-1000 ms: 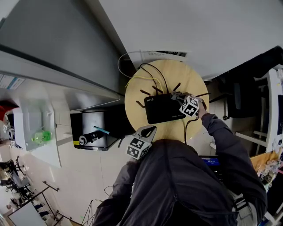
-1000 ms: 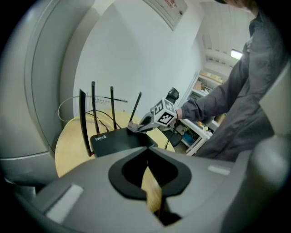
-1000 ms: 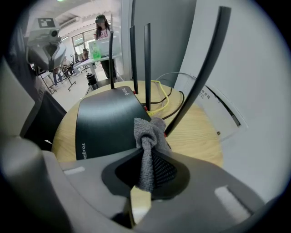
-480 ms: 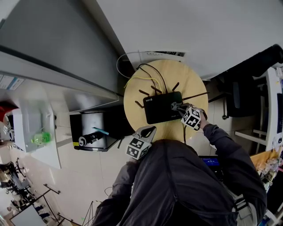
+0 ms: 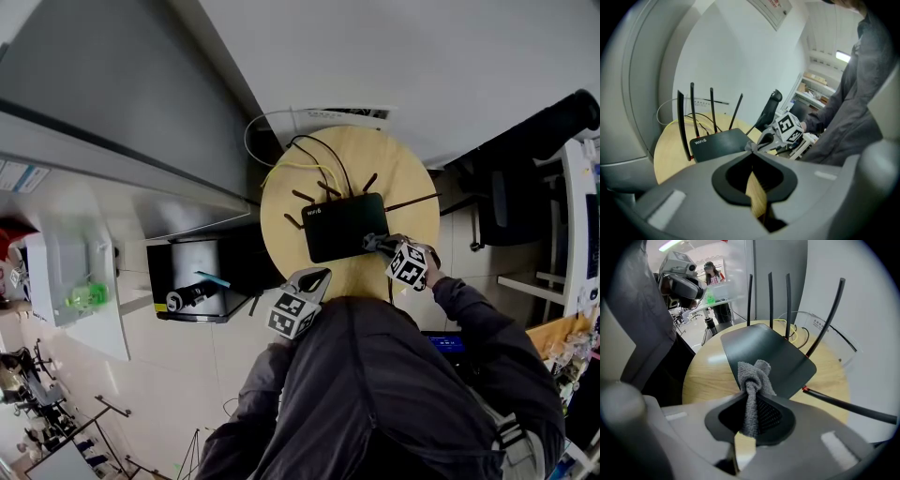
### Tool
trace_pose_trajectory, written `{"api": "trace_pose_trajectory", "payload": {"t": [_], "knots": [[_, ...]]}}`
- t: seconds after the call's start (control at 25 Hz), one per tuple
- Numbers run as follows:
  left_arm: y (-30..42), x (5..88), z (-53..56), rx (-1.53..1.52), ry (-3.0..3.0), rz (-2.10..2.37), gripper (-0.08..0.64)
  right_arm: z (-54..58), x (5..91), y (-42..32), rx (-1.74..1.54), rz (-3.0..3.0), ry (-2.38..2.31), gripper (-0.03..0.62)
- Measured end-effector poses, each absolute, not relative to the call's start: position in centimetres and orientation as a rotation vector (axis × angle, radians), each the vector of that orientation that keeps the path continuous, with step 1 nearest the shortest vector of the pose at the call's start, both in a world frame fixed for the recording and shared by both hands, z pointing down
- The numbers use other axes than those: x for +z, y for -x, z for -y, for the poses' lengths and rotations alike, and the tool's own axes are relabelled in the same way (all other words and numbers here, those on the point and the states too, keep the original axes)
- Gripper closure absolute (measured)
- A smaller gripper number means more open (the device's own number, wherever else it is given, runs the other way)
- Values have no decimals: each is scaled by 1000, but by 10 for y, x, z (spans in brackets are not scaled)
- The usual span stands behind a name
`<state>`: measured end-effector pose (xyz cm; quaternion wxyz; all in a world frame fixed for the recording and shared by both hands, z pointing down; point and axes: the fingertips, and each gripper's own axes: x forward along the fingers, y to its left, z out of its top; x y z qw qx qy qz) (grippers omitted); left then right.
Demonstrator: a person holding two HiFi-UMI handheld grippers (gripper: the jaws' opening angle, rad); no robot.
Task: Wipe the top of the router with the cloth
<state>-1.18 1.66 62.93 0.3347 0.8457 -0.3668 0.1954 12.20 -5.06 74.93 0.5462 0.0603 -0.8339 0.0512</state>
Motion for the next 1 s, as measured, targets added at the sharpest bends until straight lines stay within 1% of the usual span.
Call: {"api": "trace_pose_trajectory", "payload": {"t": [0.48,0.72,1.0], "knots": [[22,627,-24,508,-2211,958,560,47,745,-119,115,1949,-140,554],[33,628,-32,519,-2212,936,560,1,723,-51,160,2110,-94,554],[51,629,-42,533,-2220,918,560,-35,740,31,388,2159,-116,554]]}}
